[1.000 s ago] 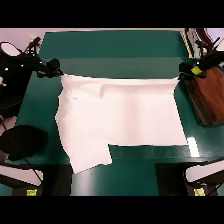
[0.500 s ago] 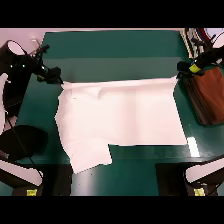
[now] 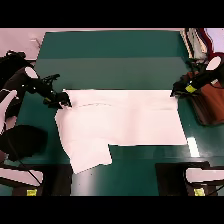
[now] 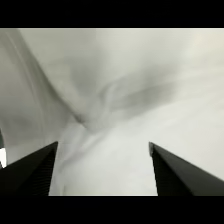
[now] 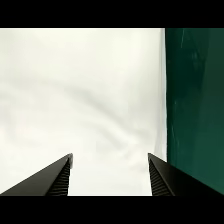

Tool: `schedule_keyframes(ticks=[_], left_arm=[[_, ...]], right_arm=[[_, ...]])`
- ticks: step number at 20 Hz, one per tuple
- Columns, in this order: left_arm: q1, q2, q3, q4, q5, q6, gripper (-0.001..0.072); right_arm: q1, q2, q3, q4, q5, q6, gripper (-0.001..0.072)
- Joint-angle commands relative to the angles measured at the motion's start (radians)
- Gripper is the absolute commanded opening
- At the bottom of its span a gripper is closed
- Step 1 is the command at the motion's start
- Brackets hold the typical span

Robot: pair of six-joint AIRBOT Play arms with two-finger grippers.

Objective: Fold the shirts.

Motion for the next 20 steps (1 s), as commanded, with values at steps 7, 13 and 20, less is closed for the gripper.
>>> schedule_keyframes(ticks=[7, 13, 20], left_arm=[[-0.001, 0.583, -0.467, 0.123, -0.09, -0.101, 0.0656], [-0.016, 0.722, -0.814, -0.078, -0.038, -0.141, 0.0656], [-0.203, 0.722, -0.889, -0.186, 0.122, -0.168, 0.0655]], right_arm=[[0.0, 0.263, -0.18, 0.007, -0.061, -0.018, 0.0529], [0.0, 0.29, -0.19, 0.064, -0.072, -0.018, 0.0522], [0.0, 0.291, -0.19, 0.086, -0.067, -0.018, 0.0509]])
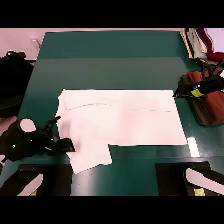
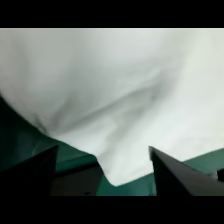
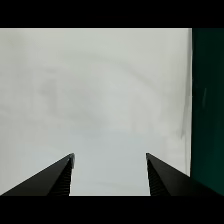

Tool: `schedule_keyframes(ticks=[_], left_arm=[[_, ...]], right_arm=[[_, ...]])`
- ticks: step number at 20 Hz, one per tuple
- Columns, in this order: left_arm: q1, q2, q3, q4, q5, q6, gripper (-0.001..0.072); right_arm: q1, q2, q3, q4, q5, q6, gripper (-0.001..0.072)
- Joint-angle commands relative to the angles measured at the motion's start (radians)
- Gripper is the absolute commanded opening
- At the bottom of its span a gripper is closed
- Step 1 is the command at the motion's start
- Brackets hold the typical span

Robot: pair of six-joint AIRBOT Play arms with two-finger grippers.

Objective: Fold the shirts.

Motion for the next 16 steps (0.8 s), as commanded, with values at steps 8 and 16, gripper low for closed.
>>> schedule_keyframes(ticks=[8, 16], left_arm=[[-0.096, 0.006, 0.025, -0.11, 0.066, -0.007, 0.003], [-0.096, 0.006, 0.101, -0.114, 0.056, 0.027, 0.003]], right_arm=[[-0.135, 0.01, -0.013, -0.011, 0.197, -0.043, 0.0509], [-0.521, 0.149, -0.566, -0.075, 0.18, -0.031, 0.0514]])
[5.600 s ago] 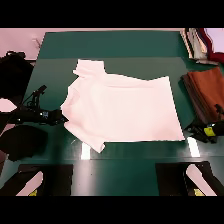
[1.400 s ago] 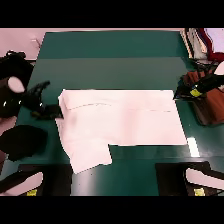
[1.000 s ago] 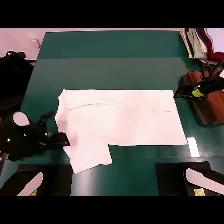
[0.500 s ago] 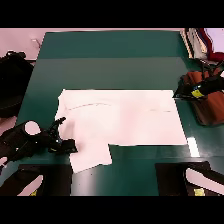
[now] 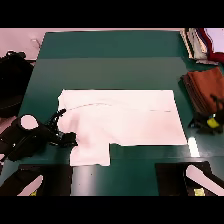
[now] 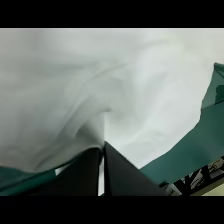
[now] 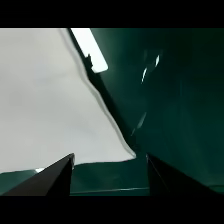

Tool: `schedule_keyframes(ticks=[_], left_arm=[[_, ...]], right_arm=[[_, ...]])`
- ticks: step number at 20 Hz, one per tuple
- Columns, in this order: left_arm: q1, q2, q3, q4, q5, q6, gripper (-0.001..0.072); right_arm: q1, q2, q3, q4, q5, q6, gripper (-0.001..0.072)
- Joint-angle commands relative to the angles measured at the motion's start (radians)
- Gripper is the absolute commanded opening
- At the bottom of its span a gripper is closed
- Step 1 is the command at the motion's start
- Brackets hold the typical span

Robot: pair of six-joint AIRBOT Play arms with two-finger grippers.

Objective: Fold the shirts.

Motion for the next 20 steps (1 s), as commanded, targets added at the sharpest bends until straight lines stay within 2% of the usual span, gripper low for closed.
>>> schedule_keyframes(ticks=[1, 5, 6, 9, 13, 16, 20], left_arm=[[0.0, 0.0, 0.014, -0.003, -0.003, 0.007, 0.0031], [0.0, 0.0, 0.014, -0.003, 0.0, 0.007, 0.0031], [0.0, 0.0, 0.014, -0.003, -0.001, 0.007, 0.0031], [0.0, 0.0, 0.014, -0.003, -0.001, 0.007, 0.0031], [0.0, 0.002, 0.016, 0.006, -0.026, 0.009, 0.0029], [0.0, 0.089, 0.018, 0.034, -0.1, -0.006, 0.0028], [0.0, 0.312, 0.02, 0.046, -0.271, -0.138, 0.0029]], right_arm=[[-0.146, 0.027, -0.224, 0.024, -0.031, 0.002, 0.0513], [-0.158, 0.027, -0.302, 0.164, -0.146, -0.02, 0.0497], [-0.156, 0.027, -0.296, 0.207, -0.175, -0.021, 0.0442], [-0.097, 0.027, -0.257, 0.24, -0.227, -0.02, 0.0425], [0.07, 0.027, -0.221, 0.204, -0.27, -0.019, 0.0023], [0.149, 0.035, -0.154, 0.068, -0.145, -0.015, 0.0022], [0.173, 0.201, -0.088, -0.125, 0.058, -0.015, 0.0022]])
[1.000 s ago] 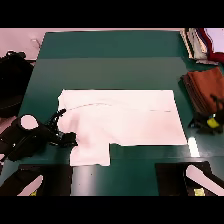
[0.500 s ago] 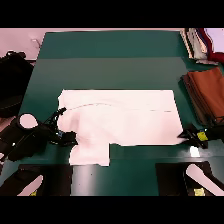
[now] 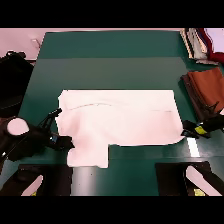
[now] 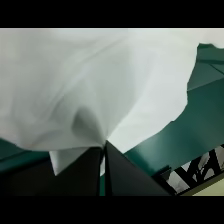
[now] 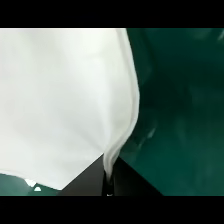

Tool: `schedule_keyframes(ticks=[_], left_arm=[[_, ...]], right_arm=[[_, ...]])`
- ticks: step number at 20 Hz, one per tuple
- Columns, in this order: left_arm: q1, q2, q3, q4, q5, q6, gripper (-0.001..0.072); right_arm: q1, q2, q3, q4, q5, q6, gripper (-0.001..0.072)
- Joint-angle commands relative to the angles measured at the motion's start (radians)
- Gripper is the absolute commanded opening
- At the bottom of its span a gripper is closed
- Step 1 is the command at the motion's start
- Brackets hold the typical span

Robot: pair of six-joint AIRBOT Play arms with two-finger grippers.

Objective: Fold the shirts.

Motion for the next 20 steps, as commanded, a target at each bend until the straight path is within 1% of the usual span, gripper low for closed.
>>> schedule_keyframes(ticks=[1, 3, 5, 8, 11, 15, 17, 18, 20], left_arm=[[0.0, 0.156, 0.014, 0.007, -0.158, -0.107, 0.0029], [0.0, 0.169, 0.063, 0.013, -0.146, -0.107, 0.003], [0.0, 0.127, 0.119, 0.053, -0.043, -0.087, 0.003], [0.0, -0.034, 0.215, 0.13, 0.105, 0.006, 0.003], [0.021, -0.241, 0.338, 0.151, 0.249, 0.056, 0.003], [0.08, -0.476, 0.498, 0.156, 0.354, 0.062, 0.0031], [0.092, -0.539, 0.537, 0.159, 0.421, 0.066, 0.003], [0.092, -0.558, 0.543, 0.15, 0.449, 0.082, 0.003], [0.092, -0.591, 0.543, 0.146, 0.465, 0.087, 0.0031]], right_arm=[[0.018, 0.143, 0.051, -0.15, 0.162, 0.003, 0.0021], [0.006, 0.209, 0.077, -0.144, 0.117, 0.016, 0.0022], [0.008, 0.192, 0.129, -0.094, 0.087, 0.028, 0.0021], [0.045, 0.048, 0.246, -0.028, 0.049, 0.03, 0.0021], [0.125, -0.131, 0.381, -0.024, 0.036, 0.047, 0.0021], [0.188, -0.347, 0.548, -0.016, 0.029, 0.086, 0.0021], [0.209, -0.427, 0.626, -0.015, 0.028, 0.09, 0.0021], [0.219, -0.466, 0.667, -0.015, 0.031, 0.09, 0.0021], [0.234, -0.531, 0.734, -0.015, 0.047, 0.09, 0.0021]])
